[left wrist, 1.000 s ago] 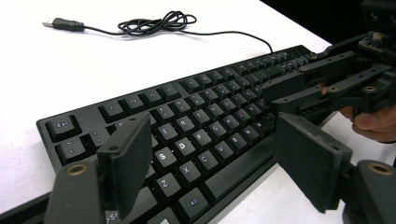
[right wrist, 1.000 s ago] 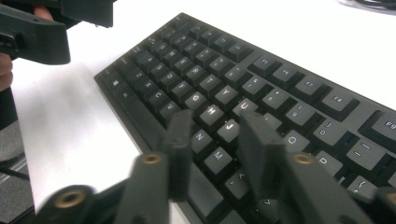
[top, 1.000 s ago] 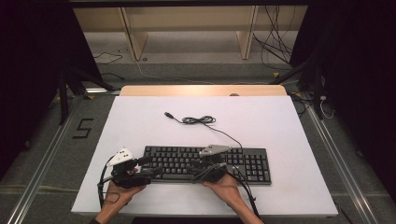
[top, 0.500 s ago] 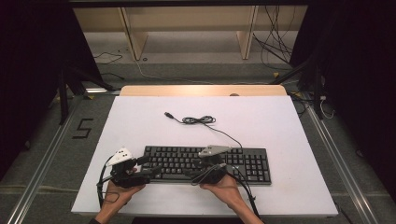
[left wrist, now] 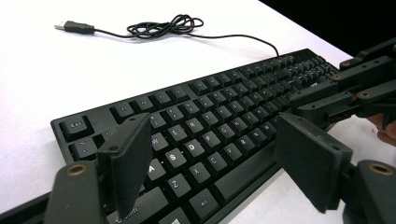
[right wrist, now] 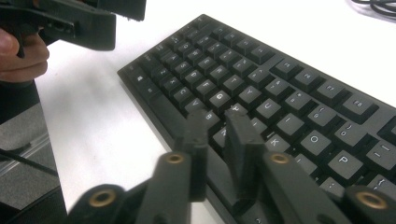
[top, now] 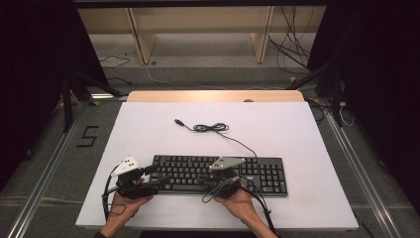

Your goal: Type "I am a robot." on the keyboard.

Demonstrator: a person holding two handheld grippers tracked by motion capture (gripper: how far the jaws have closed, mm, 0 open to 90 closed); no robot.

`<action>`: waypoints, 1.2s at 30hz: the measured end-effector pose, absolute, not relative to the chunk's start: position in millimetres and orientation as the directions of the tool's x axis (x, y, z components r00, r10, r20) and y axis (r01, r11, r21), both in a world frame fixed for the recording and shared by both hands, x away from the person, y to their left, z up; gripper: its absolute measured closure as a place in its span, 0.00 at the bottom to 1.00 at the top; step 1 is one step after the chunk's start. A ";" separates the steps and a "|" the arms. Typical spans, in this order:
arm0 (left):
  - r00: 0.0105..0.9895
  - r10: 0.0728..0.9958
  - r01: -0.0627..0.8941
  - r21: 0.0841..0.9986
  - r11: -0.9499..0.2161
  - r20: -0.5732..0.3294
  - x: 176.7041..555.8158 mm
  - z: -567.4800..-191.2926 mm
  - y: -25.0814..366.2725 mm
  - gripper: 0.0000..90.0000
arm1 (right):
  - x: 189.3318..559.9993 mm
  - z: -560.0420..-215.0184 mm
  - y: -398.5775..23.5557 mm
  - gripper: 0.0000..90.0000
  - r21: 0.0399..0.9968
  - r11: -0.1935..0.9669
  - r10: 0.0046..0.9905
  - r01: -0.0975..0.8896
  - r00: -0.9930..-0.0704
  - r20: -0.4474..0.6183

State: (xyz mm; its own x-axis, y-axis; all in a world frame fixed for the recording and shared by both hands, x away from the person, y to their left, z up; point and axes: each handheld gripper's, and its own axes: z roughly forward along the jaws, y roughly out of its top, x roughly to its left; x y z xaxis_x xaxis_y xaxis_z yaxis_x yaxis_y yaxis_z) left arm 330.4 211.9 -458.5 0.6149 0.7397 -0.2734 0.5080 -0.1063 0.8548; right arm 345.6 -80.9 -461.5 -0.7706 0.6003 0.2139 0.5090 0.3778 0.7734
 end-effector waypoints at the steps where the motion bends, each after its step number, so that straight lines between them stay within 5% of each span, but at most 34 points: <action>1: 0.614 0.740 0.508 0.855 -0.105 -0.274 330.5 -458.5 212.1 0.30 | 345.2 -461.8 -80.8 0.93 0.772 0.380 0.599 0.510 -0.771 0.214; 7: 0.611 0.743 0.506 0.857 -0.099 -0.275 331.0 -458.7 213.6 0.30 | 343.9 -464.8 -79.9 1.00 0.765 0.392 0.598 0.511 -0.774 0.210; 36: 0.609 0.745 0.505 0.857 -0.099 -0.273 331.6 -458.9 215.2 0.30 | 343.4 -483.5 -74.8 1.00 0.728 0.437 0.608 0.528 -0.770 0.194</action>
State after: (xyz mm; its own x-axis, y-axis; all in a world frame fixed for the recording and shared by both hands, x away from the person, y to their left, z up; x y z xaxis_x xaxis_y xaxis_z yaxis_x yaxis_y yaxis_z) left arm 331.6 215.2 -458.9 0.6089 0.7448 -0.2730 0.5052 -0.0987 0.8573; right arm 343.4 -74.8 -483.5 -0.7703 0.6076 0.1937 0.5281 0.4375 0.7278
